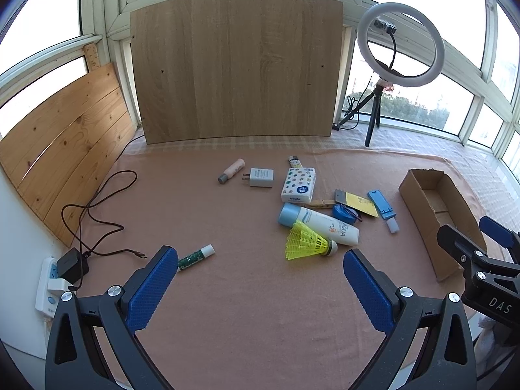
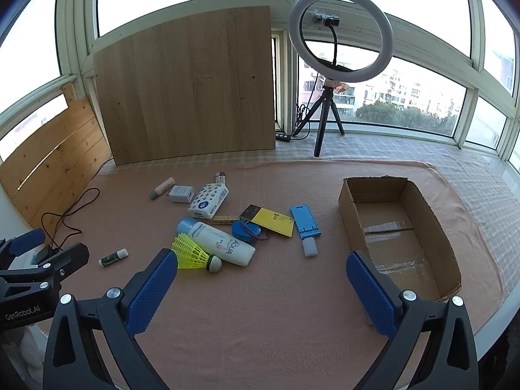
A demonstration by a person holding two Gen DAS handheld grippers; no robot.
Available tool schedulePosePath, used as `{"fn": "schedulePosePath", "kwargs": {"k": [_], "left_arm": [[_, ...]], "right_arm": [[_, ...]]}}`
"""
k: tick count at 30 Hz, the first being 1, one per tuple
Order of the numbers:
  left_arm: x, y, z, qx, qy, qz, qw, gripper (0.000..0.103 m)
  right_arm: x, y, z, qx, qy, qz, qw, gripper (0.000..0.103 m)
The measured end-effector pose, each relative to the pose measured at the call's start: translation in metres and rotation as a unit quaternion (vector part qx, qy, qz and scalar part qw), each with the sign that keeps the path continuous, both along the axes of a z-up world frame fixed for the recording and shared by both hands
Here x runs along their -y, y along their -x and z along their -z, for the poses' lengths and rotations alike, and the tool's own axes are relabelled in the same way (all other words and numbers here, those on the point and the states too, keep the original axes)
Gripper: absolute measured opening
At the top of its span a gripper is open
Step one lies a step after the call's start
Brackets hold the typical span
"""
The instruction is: Organize objects
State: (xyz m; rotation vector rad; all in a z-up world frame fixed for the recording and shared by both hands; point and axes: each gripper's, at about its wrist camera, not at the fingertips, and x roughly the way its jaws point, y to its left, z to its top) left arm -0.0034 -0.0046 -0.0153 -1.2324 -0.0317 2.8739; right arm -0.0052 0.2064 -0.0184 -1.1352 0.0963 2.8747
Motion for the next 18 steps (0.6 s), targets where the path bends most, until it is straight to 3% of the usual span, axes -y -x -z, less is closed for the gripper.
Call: {"fn": "schedulePosePath", "kwargs": {"k": [18], "left_arm": [[-0.0026, 0.0027, 0.0003, 0.002, 0.000, 0.002, 1.0000, 0.103]], "right_arm": [[0.0003, 0.0002, 0.0019, 0.004, 0.001, -0.001, 1.000, 0.103]]}}
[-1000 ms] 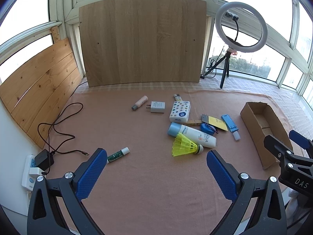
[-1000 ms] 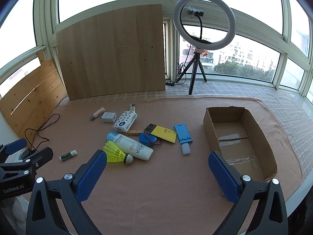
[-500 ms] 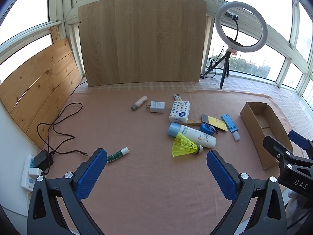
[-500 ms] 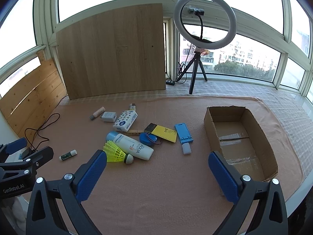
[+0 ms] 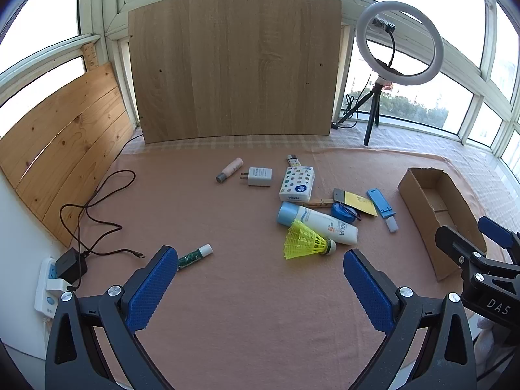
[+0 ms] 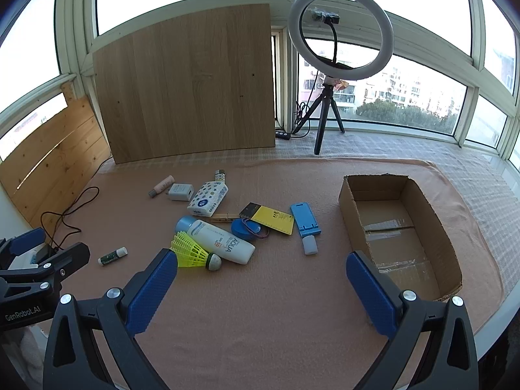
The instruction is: Organize objects
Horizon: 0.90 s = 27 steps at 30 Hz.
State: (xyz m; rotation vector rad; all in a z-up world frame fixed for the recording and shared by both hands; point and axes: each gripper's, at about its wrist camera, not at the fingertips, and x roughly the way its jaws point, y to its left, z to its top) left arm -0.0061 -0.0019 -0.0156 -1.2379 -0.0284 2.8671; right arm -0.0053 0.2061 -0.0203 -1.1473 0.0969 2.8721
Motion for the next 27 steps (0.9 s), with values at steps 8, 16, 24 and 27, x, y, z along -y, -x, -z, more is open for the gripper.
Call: {"fn": "schedulePosePath", "kwargs": {"k": [8, 16, 24, 27], "left_arm": [[-0.001, 0.002, 0.002, 0.002, 0.000, 0.001, 1.0000, 0.103], [0.000, 0.006, 0.008, 0.010, -0.003, 0.001, 0.9999, 0.103], [0.001, 0.016, 0.016, 0.018, -0.004, -0.002, 0.9998, 0.103], [0.002, 0.020, 0.019, 0.022, -0.006, -0.002, 0.9997, 0.103]], "right_arm": [[-0.001, 0.000, 0.002, 0.002, 0.001, 0.001, 1.000, 0.103], [-0.002, 0.004, 0.007, 0.013, -0.001, 0.000, 1.000, 0.103], [-0.004, 0.012, 0.015, 0.028, 0.003, -0.005, 1.000, 0.103], [-0.005, 0.015, 0.019, 0.034, 0.006, -0.006, 0.999, 0.103]]}}
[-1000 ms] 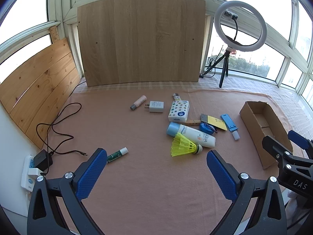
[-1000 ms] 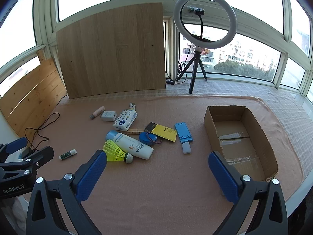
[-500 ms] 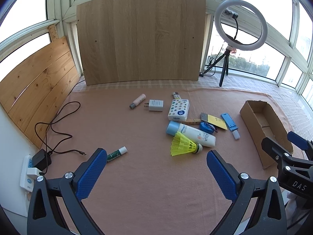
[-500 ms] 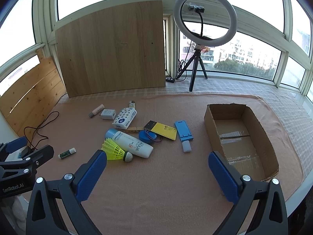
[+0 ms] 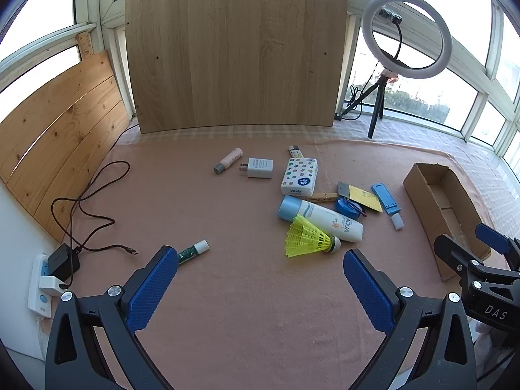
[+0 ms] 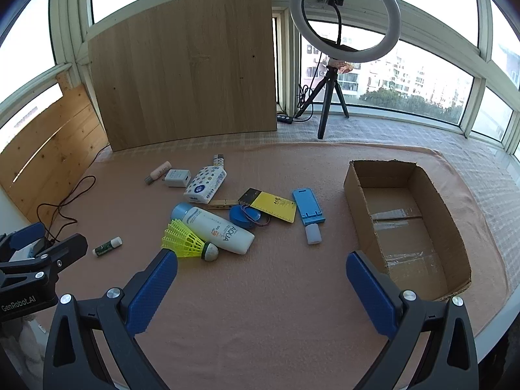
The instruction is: Organize objects
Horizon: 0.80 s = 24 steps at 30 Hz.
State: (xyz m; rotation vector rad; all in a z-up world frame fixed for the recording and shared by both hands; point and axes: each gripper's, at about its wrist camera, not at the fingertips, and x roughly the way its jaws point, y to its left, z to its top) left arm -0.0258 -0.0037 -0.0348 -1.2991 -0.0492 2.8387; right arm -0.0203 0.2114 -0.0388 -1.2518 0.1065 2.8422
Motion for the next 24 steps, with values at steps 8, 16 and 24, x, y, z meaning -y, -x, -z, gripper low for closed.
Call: {"fn": "schedulePosePath", "kwargs": {"k": [8, 16, 24], "left_arm": [[-0.004, 0.014, 0.012, 0.010, -0.004, 0.013, 0.9999, 0.103], [-0.012, 0.033, 0.033, 0.015, -0.008, 0.036, 0.9992, 0.102], [-0.019, 0.057, 0.060, 0.034, -0.017, 0.064, 0.9972, 0.085]], "right_arm": [[-0.003, 0.010, 0.013, 0.021, 0.018, -0.010, 1.000, 0.103], [-0.008, 0.028, 0.031, 0.052, 0.061, -0.031, 0.996, 0.096], [-0.012, 0.050, 0.057, 0.090, 0.095, -0.042, 0.991, 0.079]]}}
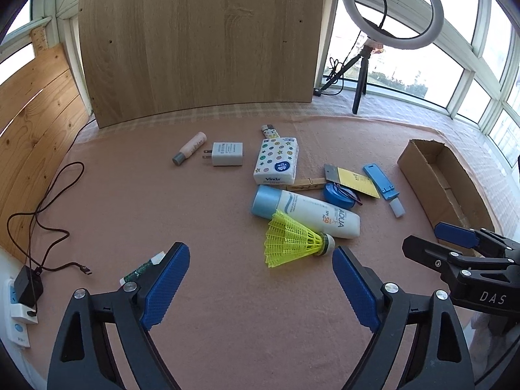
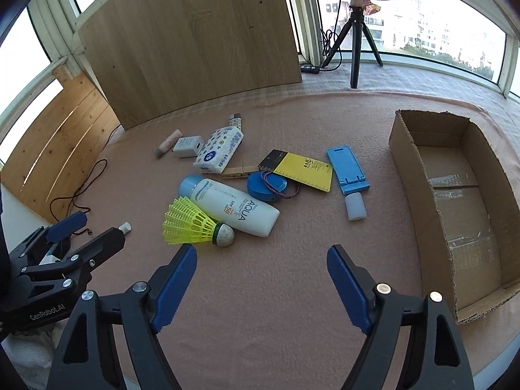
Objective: Organize objects
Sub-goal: 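Reach the right gripper to the yellow shuttlecock and close on it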
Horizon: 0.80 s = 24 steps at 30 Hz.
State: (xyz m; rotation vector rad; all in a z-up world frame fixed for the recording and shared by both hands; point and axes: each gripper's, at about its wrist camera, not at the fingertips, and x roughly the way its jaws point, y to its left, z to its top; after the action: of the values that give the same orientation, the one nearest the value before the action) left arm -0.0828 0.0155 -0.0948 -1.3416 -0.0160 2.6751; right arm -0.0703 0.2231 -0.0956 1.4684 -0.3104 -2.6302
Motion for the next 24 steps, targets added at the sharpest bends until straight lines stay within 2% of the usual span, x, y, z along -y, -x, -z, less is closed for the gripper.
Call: {"fn": "schedulePosePath", "kwargs": {"k": [1, 4, 9, 11, 14, 16, 24], "left_arm": [[-0.001, 0.003, 0.004, 0.004, -0.002, 0.002, 1.0000, 0.077], [-0.004, 0.015, 0.018, 0.024, -0.009, 0.014, 0.9996, 0.066], [-0.012, 0.024, 0.037, 0.040, -0.013, 0.038, 0.9984, 0.061], [-0.014, 0.028, 0.043, 0.046, -0.018, 0.046, 0.9977, 0.056], [-0.015, 0.034, 0.052, 0.057, -0.032, 0.050, 0.9966, 0.046], [-0.013, 0.038, 0.056, 0.063, -0.041, 0.047, 0.9960, 0.035], [-0.012, 0.040, 0.065, 0.075, -0.053, 0.060, 0.9940, 0.022]], "right_arm": [[0.000, 0.003, 0.004, 0.005, 0.005, -0.002, 1.000, 0.077], [0.000, 0.011, 0.015, 0.022, 0.034, -0.008, 0.999, 0.068], [-0.005, 0.027, 0.038, 0.061, 0.099, -0.004, 0.993, 0.064], [-0.004, 0.034, 0.049, 0.080, 0.109, -0.002, 0.991, 0.050], [0.003, 0.043, 0.057, 0.092, 0.110, -0.008, 0.990, 0.046], [0.006, 0.047, 0.062, 0.097, 0.122, -0.012, 0.988, 0.045], [0.013, 0.068, 0.083, 0.132, 0.171, -0.005, 0.976, 0.034]]}}
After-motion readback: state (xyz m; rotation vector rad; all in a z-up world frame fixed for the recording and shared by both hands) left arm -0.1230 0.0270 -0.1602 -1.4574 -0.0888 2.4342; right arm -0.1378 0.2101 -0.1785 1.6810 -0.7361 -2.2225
